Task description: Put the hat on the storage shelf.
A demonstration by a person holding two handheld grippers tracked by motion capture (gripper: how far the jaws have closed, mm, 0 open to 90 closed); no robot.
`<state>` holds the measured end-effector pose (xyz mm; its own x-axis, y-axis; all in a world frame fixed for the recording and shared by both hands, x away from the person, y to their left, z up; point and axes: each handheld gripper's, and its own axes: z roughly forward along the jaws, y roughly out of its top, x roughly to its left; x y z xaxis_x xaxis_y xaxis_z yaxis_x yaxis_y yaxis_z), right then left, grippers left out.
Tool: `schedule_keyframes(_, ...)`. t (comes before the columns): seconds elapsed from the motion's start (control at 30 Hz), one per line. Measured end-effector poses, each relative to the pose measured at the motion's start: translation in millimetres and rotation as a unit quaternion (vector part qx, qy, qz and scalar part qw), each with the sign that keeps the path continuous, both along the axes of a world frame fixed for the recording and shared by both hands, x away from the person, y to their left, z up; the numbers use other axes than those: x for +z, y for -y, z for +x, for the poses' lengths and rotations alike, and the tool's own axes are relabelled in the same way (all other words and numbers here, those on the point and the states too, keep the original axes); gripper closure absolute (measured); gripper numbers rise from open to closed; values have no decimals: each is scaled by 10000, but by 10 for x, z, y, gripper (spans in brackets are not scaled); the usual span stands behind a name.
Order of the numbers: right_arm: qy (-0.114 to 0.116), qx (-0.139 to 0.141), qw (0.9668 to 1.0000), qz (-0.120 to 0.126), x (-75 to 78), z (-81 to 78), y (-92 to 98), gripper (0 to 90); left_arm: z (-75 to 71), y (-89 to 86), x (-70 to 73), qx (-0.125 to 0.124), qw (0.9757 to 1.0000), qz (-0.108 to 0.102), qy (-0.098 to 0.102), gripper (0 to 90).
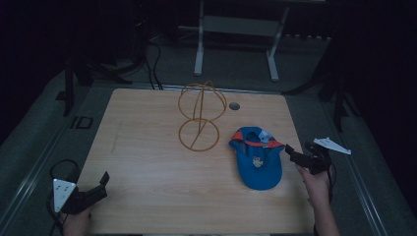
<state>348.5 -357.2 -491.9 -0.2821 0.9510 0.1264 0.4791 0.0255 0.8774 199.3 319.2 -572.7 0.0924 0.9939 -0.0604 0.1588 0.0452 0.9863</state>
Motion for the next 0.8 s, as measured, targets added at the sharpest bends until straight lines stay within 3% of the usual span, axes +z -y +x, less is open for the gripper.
schedule_keyframes(0.33, -27, 424, 9990, -124, 9, 286, -240, 167, -5, -7, 4, -26, 10000, -17, 9, 5)
schedule_keyframes(0.43, -125, 548, 9984, -94, -25, 400, -305, 225, -6, -9, 6, -32, 10000, -23, 24, 5)
schedule_keyframes(0.53, -218, 617, 9976, -220, -68, 511, -372, 278, -5, -10, 5, -48, 10000, -23, 26, 5)
schedule_keyframes(0.8, -460, 682, 9960, -345, -175, 804, -503, 302, -4, -8, 7, -76, 10000, -8, 21, 5)
